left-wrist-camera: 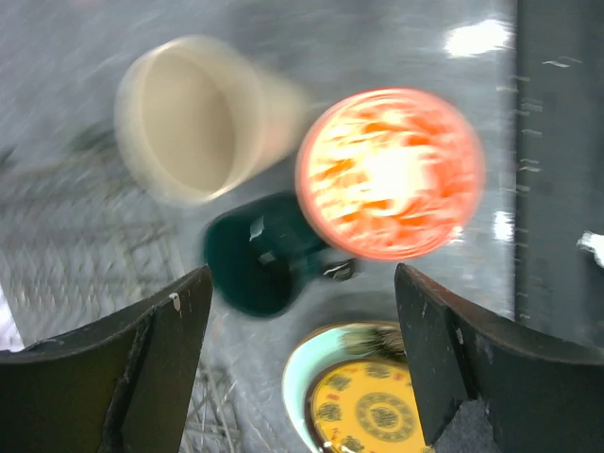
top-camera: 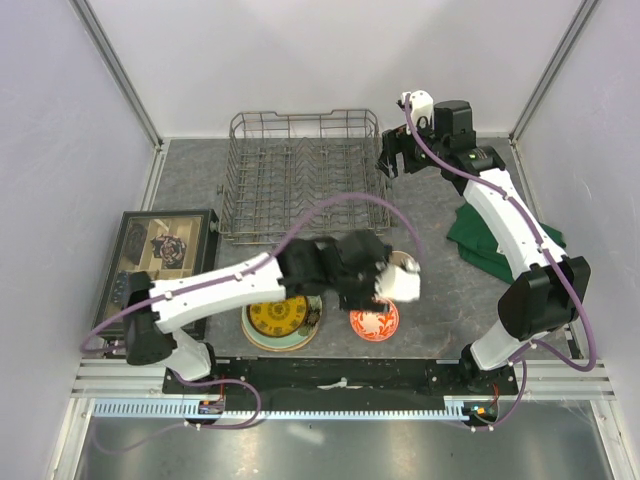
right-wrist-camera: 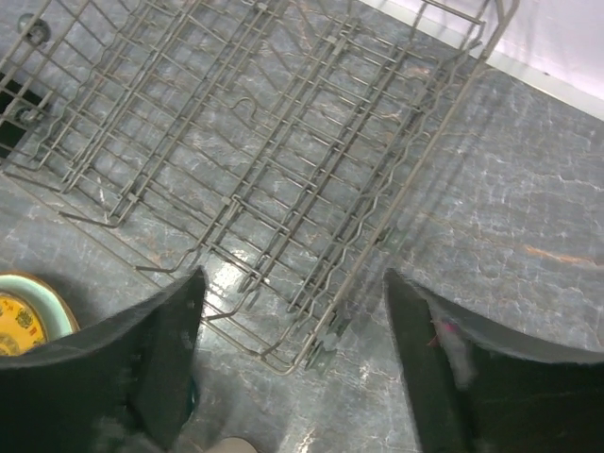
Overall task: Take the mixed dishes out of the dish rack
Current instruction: Reset both arms
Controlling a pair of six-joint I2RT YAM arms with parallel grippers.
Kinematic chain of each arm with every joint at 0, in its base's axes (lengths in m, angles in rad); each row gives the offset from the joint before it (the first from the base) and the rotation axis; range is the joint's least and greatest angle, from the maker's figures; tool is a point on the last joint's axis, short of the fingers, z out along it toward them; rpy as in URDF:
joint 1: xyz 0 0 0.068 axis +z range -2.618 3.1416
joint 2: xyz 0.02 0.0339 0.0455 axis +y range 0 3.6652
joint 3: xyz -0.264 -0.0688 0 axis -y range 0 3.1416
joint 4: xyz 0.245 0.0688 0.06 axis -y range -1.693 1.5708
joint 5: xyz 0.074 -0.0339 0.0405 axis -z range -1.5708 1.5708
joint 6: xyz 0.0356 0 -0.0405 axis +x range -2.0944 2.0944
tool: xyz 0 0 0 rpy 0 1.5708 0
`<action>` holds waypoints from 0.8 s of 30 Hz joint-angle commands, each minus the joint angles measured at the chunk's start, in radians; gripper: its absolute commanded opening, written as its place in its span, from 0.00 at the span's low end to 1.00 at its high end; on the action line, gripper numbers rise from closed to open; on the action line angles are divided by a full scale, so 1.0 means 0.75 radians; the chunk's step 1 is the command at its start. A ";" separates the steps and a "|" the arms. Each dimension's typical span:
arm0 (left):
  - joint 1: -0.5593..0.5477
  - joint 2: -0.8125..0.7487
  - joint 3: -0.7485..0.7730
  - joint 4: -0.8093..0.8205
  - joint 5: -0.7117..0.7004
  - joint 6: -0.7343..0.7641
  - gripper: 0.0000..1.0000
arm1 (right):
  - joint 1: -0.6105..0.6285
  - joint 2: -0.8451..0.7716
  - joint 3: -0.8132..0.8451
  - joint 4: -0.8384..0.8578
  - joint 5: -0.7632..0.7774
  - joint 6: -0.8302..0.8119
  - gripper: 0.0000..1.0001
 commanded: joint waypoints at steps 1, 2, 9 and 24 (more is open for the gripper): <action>0.255 -0.178 0.004 0.147 0.084 -0.107 0.86 | -0.014 0.010 0.036 0.045 0.106 -0.011 0.91; 0.299 -0.241 -0.014 0.180 0.084 -0.113 0.87 | -0.016 0.014 0.036 0.051 0.117 -0.009 0.94; 0.709 -0.403 -0.111 0.356 0.122 -0.211 0.91 | -0.022 0.018 0.040 0.110 0.258 0.019 0.98; 1.626 -0.340 -0.201 0.835 0.339 -0.618 0.99 | -0.059 -0.003 0.042 0.355 0.753 0.027 0.98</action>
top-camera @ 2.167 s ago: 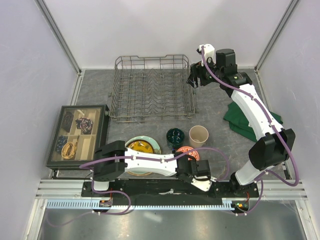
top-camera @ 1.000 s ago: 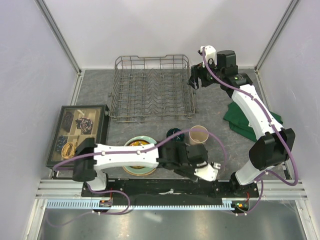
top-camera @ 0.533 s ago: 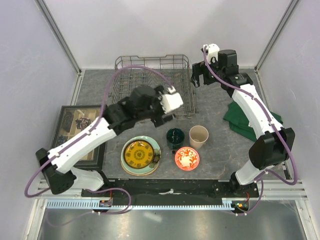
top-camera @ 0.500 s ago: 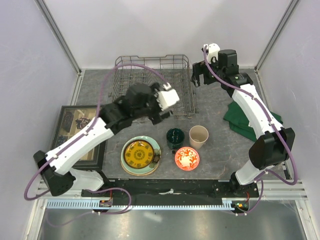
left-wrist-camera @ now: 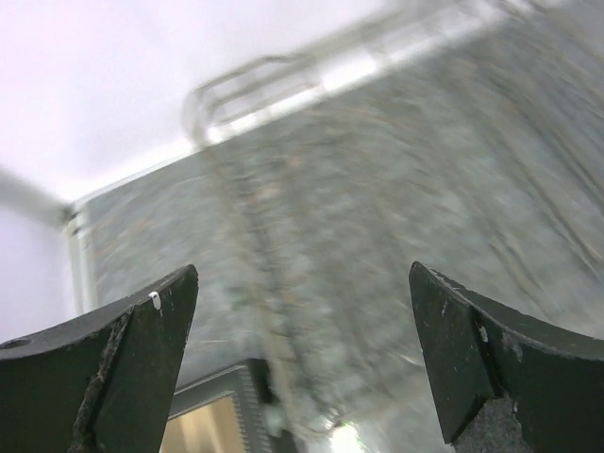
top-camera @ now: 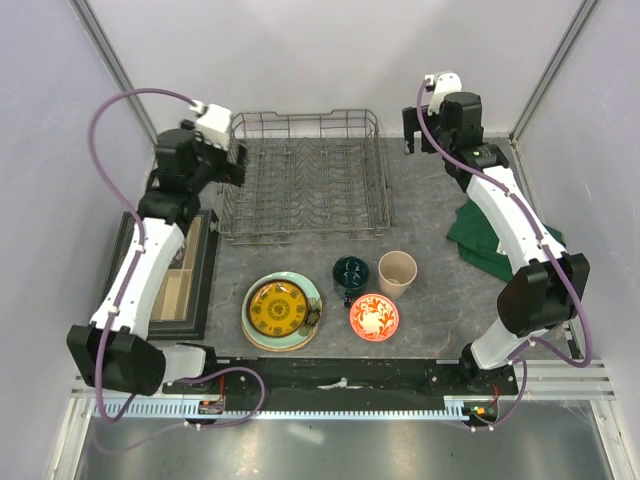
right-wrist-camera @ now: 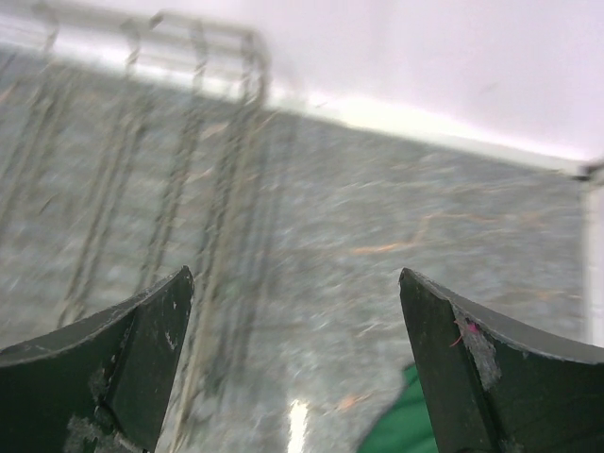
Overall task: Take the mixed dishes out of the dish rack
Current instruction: Reset both arms
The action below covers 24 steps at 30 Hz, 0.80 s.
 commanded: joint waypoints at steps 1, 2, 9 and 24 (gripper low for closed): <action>0.214 0.080 0.025 0.246 0.131 -0.209 0.99 | -0.009 -0.029 0.031 0.180 0.269 0.011 0.98; 0.239 0.116 0.025 0.275 0.131 -0.228 0.99 | -0.007 -0.033 0.031 0.192 0.299 0.005 0.98; 0.278 0.184 -0.049 0.549 0.064 -0.263 0.99 | -0.009 -0.103 -0.071 0.382 0.480 -0.098 0.98; 0.278 0.149 -0.085 0.576 0.033 -0.242 0.99 | -0.009 -0.209 -0.212 0.563 0.453 -0.106 0.98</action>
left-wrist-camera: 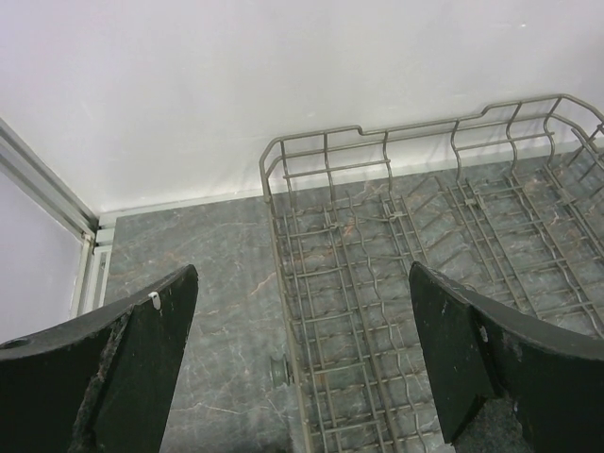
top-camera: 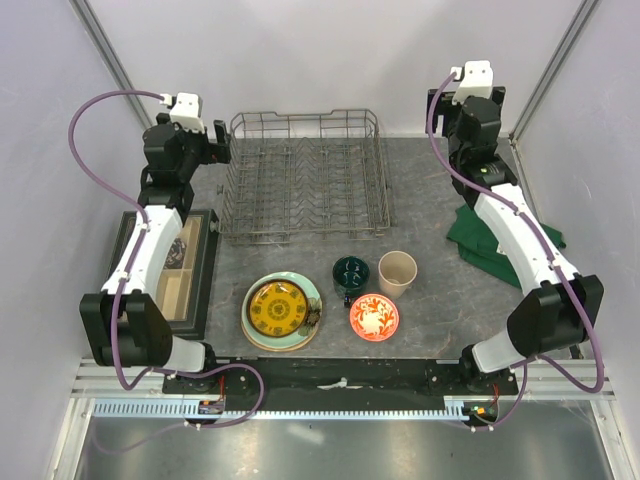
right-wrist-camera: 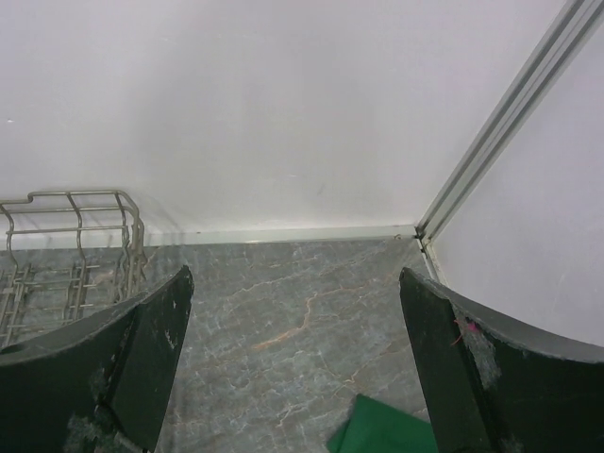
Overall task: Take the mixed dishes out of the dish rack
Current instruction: Reset both arms
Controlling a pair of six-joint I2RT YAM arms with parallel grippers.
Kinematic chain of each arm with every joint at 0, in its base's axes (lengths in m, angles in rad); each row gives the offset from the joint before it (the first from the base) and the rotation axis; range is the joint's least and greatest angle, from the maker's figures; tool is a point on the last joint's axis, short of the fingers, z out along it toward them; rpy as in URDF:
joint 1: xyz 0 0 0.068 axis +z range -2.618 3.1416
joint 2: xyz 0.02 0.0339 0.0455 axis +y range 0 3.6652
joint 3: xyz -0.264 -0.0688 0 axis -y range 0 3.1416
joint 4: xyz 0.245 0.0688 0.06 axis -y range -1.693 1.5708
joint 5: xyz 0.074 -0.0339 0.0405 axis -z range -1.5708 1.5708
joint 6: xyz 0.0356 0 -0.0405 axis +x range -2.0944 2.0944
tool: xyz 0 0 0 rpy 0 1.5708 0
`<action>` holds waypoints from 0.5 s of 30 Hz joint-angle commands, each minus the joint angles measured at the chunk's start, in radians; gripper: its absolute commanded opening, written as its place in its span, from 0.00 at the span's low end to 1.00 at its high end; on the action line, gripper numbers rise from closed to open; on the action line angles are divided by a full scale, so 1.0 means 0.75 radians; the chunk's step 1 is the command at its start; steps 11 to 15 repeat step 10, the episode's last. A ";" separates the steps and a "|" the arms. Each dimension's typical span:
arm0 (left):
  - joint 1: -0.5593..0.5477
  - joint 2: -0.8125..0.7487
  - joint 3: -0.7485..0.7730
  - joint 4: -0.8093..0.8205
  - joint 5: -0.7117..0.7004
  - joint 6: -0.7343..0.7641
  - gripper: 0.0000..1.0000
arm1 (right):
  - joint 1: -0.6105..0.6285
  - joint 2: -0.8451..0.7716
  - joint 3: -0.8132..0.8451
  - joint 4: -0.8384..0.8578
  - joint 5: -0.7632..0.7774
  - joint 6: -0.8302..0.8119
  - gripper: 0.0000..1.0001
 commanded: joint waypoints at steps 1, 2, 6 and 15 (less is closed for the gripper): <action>-0.002 -0.060 -0.025 0.062 -0.018 0.001 0.99 | -0.002 -0.033 -0.008 0.051 -0.010 -0.005 0.98; -0.002 -0.062 -0.025 0.060 -0.016 -0.001 0.99 | -0.004 -0.031 0.000 0.043 -0.014 -0.003 0.98; 0.000 -0.066 -0.023 0.042 -0.005 -0.003 0.99 | -0.004 -0.026 0.013 0.022 -0.020 0.003 0.98; 0.000 -0.081 -0.027 0.044 0.001 -0.003 0.99 | -0.002 -0.033 0.011 0.012 -0.026 -0.005 0.98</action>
